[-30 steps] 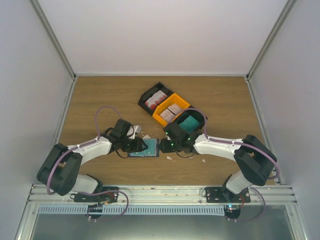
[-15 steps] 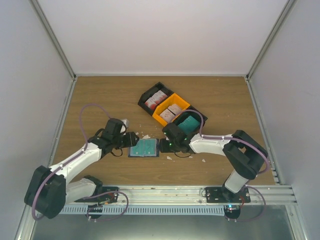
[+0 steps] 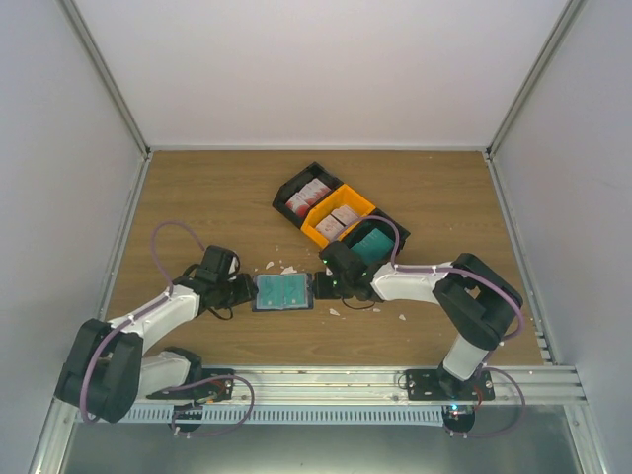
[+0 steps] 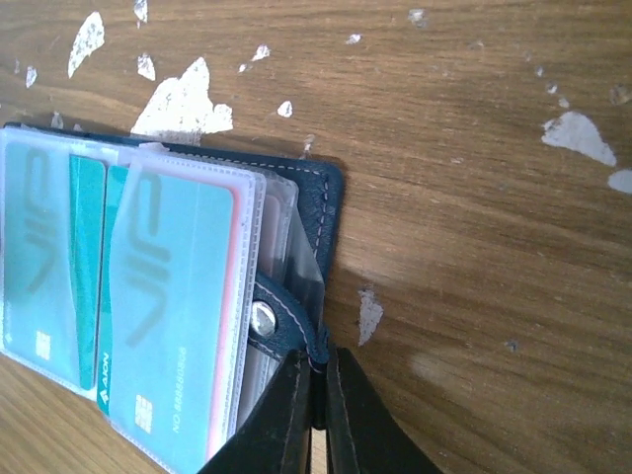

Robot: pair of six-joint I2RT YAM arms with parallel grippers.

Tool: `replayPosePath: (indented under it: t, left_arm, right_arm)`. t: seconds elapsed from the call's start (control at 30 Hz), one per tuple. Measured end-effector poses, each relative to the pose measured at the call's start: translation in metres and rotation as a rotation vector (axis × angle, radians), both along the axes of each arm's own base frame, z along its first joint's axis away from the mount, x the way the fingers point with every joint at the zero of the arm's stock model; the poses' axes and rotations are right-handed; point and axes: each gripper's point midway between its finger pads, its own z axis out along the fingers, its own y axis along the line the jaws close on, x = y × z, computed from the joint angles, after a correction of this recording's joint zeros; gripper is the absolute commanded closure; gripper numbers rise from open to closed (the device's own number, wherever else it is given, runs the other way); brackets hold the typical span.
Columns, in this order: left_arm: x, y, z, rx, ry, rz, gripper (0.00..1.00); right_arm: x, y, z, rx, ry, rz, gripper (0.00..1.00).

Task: Put the credit cards into the card holder
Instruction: Close the card holder at the center of the board.

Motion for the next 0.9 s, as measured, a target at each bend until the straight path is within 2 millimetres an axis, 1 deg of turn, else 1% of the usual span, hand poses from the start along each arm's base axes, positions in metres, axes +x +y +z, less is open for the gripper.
replayPosePath:
  t: [0.07, 0.3, 0.5, 0.6, 0.73, 0.9]
  left_arm:
    - [-0.002, -0.003, -0.004, -0.015, 0.017, -0.009, 0.55]
    - [-0.002, -0.013, -0.001, -0.073, 0.013, -0.042, 0.55]
    - [-0.001, -0.02, -0.001, -0.119, 0.012, -0.064, 0.56]
    - [-0.001, -0.023, -0.001, -0.134, 0.011, -0.075, 0.6]
    - [-0.003, -0.029, -0.004, -0.158, 0.016, -0.107, 0.72]
    - [0.003, -0.039, -0.007, -0.213, 0.008, -0.142, 0.76]
  right_arm:
    - [0.001, 0.0, 0.0, -0.001, -0.004, 0.003, 1.0]
    - [0.005, -0.003, 0.004, -0.035, -0.023, -0.001, 0.99]
    - [0.014, -0.005, 0.023, -0.072, -0.07, 0.006, 0.99]
    - [0.016, -0.005, 0.031, -0.088, -0.085, 0.02, 1.0]
    - [0.017, -0.002, 0.041, -0.095, -0.097, 0.048, 0.99]
    - [0.02, 0.009, 0.058, -0.058, -0.121, 0.091, 0.99]
